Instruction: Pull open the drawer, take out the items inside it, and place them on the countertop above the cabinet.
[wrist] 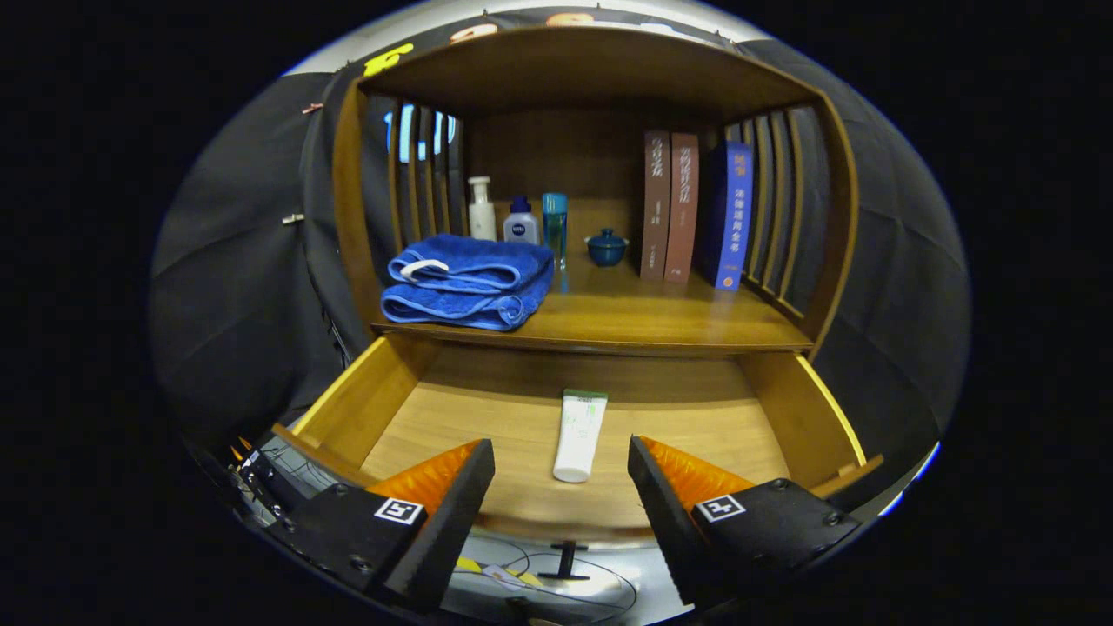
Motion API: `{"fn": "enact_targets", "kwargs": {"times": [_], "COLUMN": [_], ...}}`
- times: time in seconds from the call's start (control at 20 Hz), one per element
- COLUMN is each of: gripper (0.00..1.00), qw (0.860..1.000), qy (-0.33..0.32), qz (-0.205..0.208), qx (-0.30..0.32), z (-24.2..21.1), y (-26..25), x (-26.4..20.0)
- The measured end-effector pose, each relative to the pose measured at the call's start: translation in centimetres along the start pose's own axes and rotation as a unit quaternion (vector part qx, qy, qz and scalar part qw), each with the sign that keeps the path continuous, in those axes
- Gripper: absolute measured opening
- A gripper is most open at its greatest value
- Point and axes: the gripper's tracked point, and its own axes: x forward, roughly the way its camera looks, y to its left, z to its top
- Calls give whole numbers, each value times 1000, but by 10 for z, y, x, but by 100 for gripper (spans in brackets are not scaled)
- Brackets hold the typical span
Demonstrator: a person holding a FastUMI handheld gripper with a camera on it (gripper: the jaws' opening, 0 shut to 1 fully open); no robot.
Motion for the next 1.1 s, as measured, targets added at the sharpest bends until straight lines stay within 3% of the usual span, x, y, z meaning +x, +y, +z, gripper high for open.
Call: {"fn": "enact_targets", "kwargs": {"times": [0.35,0.6,0.85,1.05,1.1], "gripper": [98,98,74,54,54], "qw": [986,965,956,958,957], "qy": [168,261,294,288,290], "qz": [-12,-18,-22,-14,-14], "qx": [9,-4,-14,-5,-7], "z": [-29,-62,-82,-76,-79], "y": [-10,-16,-18,-17,-19], "x": [83,101,112,111,111]}}
